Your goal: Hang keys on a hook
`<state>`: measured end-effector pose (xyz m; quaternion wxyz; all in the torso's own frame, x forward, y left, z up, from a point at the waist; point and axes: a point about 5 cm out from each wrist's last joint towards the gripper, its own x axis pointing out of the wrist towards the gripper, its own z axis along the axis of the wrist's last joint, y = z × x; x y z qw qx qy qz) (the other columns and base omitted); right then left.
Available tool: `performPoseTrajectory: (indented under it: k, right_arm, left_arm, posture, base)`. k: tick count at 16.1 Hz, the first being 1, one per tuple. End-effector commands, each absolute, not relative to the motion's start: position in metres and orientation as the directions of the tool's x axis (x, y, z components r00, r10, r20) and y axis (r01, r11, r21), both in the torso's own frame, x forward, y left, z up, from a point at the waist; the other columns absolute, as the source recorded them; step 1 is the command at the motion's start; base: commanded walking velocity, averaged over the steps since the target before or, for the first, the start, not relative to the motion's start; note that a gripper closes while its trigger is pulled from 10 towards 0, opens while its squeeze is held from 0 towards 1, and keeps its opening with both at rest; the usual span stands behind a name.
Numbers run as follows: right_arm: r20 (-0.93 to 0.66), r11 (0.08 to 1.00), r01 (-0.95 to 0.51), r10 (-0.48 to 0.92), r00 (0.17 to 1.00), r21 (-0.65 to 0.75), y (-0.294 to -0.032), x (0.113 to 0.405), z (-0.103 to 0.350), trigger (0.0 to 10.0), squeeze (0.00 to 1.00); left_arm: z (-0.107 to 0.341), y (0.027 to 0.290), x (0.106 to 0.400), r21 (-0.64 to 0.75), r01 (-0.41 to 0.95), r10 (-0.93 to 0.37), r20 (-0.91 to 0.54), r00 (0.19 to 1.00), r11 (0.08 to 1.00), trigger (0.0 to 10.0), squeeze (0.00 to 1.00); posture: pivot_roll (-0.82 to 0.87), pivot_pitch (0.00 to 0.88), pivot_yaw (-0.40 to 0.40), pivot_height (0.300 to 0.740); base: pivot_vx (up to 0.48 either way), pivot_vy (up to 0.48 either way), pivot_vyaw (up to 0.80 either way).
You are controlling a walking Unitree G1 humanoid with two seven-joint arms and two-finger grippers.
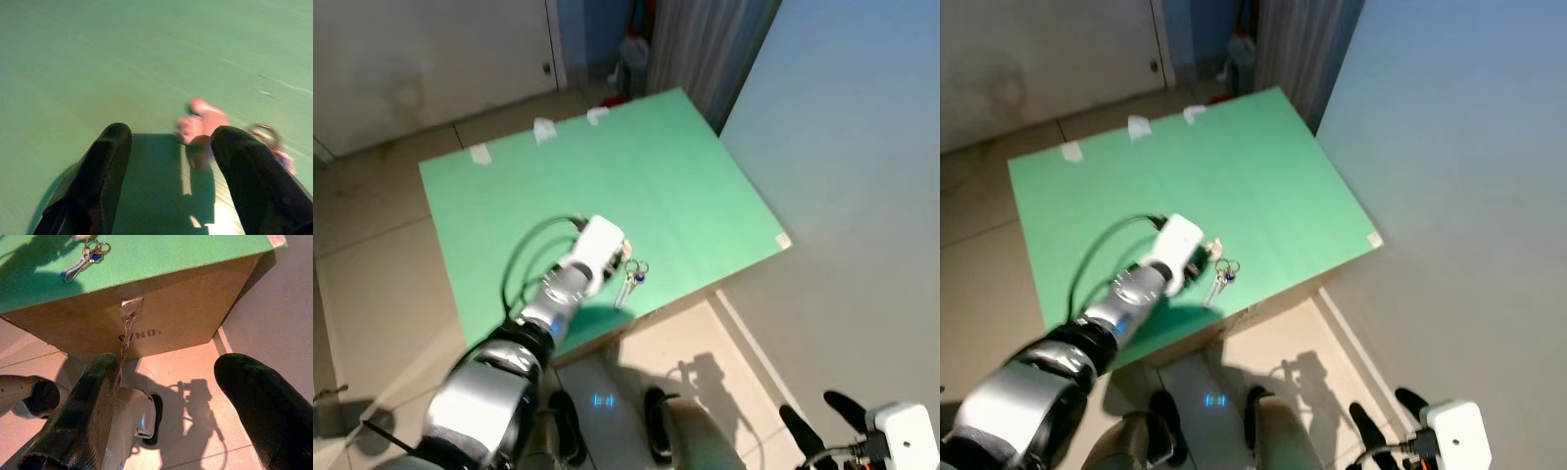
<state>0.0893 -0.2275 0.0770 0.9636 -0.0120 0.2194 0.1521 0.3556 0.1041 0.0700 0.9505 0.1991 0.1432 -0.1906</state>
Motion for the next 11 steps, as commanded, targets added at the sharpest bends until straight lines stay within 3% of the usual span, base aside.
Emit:
performPoseTrajectory:
  k: [1,6,7,8,11]
  right_arm:
    - [-0.445,0.960,-0.276,0.264,0.856,0.037,-0.232,0.085,0.080,10.0,0.00]
    - [-0.479,0.962,-0.271,0.252,0.841,0.030,-0.234,0.074,0.087,10.0,0.00]
    - [-0.480,0.962,-0.271,0.251,0.841,0.029,-0.232,0.072,0.089,10.0,0.00]
    - [-0.483,0.963,-0.268,0.248,0.840,0.029,-0.232,0.070,0.089,10.0,0.00]
    - [-0.491,0.968,-0.250,0.232,0.840,0.029,-0.232,0.065,0.091,10.0,0.00]
  left_arm:
    - [0.065,0.102,0.352,0.341,0.439,-0.312,-0.367,0.876,0.831,10.0,0.00]
    - [0.071,0.108,0.358,0.304,0.427,-0.313,-0.358,0.880,0.852,10.0,0.00]
    - [0.071,0.107,0.357,0.295,0.433,-0.322,-0.356,0.877,0.852,10.0,0.60]
    - [0.071,0.107,0.357,0.299,0.434,-0.323,-0.356,0.877,0.850,10.0,1.00]
    - [0.078,0.106,0.362,0.317,0.426,-0.318,-0.340,0.885,0.848,10.0,1.00]
  posture:
    - [-0.57,0.363,-0.048,0.740]
    - [-0.60,0.392,-0.067,0.740]
    - [-0.61,0.396,-0.064,0.740]
    - [-0.61,0.395,-0.062,0.740]
    - [-0.62,0.394,-0.052,0.740]
  base:
    - [0.000,0.000,0.00]
    - [0.000,0.000,0.00]
    - [0.000,0.000,0.00]
    - [0.000,0.000,0.00]
    - [0.000,0.000,0.00]
